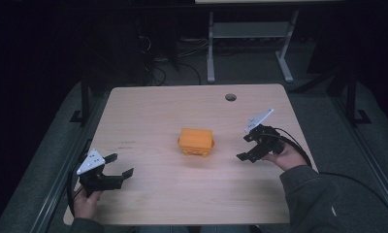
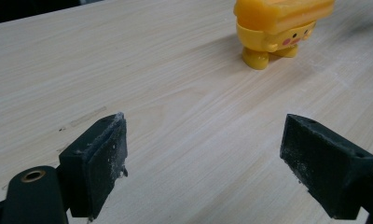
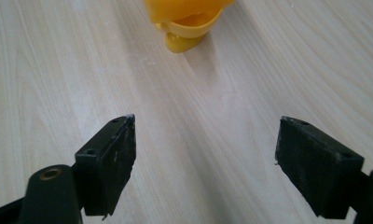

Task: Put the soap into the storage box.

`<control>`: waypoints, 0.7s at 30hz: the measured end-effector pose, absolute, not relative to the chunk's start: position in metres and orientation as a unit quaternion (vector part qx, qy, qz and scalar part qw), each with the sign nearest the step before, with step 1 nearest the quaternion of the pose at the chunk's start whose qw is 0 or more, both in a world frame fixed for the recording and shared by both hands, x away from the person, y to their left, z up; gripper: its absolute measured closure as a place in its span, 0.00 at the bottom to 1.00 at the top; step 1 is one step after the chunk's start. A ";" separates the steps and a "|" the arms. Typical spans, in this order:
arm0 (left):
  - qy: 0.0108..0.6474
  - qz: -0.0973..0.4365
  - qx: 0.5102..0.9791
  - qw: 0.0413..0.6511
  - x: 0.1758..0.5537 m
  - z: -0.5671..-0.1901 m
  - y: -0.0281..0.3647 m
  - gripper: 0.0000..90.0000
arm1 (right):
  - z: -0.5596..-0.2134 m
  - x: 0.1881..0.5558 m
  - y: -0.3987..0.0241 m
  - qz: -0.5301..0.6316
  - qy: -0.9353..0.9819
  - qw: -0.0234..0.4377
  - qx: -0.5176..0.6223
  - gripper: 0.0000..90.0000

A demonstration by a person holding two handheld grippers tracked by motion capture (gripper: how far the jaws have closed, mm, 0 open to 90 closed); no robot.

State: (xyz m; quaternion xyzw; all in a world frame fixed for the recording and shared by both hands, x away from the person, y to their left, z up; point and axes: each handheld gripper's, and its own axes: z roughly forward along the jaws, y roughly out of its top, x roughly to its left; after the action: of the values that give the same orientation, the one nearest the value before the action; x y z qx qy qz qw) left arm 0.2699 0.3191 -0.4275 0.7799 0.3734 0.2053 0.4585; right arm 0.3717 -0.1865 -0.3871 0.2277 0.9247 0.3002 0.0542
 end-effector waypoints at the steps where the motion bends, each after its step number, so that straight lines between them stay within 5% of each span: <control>1: 0.373 0.205 0.780 0.459 0.270 -0.428 0.319 0.16 | -0.387 0.371 -0.187 0.296 0.926 0.053 0.229 0.22; 21: 0.371 0.205 0.783 0.456 0.271 -0.428 0.318 0.16 | -0.401 0.350 -0.210 0.297 0.920 0.053 0.251 0.22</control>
State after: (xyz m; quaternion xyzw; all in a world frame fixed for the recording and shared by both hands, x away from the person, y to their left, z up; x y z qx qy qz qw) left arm 0.2712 0.3176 -0.4281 0.7826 0.3706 0.2047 0.4564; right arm 0.3498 -0.2103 -0.4005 0.2511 0.9197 0.2974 0.0526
